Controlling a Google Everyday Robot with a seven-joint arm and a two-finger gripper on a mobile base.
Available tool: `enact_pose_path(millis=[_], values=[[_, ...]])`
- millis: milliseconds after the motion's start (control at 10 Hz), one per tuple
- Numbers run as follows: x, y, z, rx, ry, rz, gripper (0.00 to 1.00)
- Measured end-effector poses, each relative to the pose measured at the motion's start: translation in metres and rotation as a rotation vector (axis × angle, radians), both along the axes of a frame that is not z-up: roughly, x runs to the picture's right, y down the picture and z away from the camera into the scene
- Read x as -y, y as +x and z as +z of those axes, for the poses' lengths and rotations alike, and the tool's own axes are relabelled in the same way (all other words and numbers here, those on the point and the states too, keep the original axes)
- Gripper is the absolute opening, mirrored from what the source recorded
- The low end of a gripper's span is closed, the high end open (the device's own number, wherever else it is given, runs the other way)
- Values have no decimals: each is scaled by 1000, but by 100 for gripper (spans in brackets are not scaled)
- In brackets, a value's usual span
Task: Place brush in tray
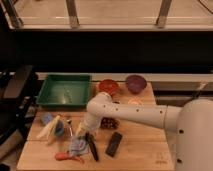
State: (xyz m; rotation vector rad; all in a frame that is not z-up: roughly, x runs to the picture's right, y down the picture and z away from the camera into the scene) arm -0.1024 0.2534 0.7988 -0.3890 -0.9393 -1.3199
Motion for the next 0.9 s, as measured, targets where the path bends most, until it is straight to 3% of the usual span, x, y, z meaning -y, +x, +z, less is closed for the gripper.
enact_pose_path(millis=[300,500,600,900], values=[[0,1,-3,3,-5,-4,13],[-6,2,4,-5,-32,21,0],[-13,1,11,-8,-56,45,0],[-11,2,10,-9,-55,41,0]])
